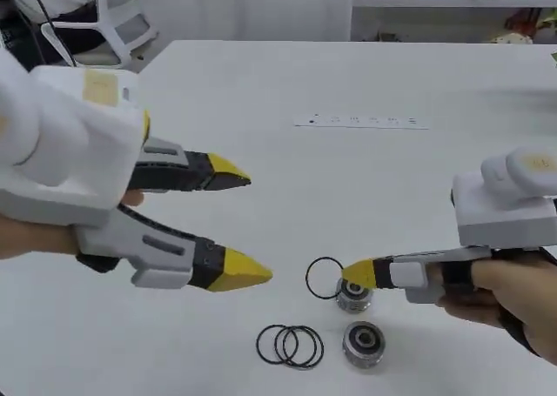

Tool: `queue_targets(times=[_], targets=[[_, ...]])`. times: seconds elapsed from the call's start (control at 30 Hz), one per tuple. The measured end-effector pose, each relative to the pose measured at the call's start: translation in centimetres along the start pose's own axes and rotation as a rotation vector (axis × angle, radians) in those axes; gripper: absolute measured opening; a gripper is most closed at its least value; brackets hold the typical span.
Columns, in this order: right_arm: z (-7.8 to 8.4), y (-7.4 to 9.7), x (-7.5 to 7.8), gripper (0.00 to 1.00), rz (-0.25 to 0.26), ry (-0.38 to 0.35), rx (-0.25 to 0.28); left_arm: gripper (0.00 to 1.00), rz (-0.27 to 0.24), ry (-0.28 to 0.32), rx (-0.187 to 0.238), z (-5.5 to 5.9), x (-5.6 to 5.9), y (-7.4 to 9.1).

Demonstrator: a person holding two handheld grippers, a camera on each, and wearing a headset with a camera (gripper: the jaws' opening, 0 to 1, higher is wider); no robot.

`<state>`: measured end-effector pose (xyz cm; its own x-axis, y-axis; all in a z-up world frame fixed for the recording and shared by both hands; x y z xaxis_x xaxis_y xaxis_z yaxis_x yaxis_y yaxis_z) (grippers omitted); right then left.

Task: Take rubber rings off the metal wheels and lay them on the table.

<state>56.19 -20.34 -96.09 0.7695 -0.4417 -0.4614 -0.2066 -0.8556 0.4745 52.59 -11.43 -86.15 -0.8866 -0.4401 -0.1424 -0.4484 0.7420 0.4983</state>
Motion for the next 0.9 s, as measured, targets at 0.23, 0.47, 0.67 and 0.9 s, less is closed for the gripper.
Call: queue_targets(times=[0.23,0.47,0.67,0.9], targets=[[0.4,-0.5,-1.5,0.0,-0.05,0.019,-0.033,0.62,-0.079,0.097,0.039,1.5,0.0,2.2],[0.9,-1.1,-2.5,0.0,-0.083,0.026,-0.05,0.65,-0.15,0.204,0.049,4.0,0.2,3.4],[2.0,-2.0,-3.5,0.0,-0.118,0.041,-0.096,0.65,-0.186,0.278,0.02,7.1,1.0,3.7],[3.2,-2.7,-4.1,0.0,-0.136,0.053,-0.14,0.68,-0.179,0.339,-0.033,9.7,2.1,3.2]])
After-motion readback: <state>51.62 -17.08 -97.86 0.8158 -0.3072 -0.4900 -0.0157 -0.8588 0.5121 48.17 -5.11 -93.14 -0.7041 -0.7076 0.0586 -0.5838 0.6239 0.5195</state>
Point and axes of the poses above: the centre of the closed fingertips' face, and the gripper's own axes: y roughly backward along the fingers, x roughly to its right, z roughly out of its underside, the point moved 1 cm from there along y, roughly backward along the fingers, and after that the axes turned 6 degrees about y, right-handed, at the moved point
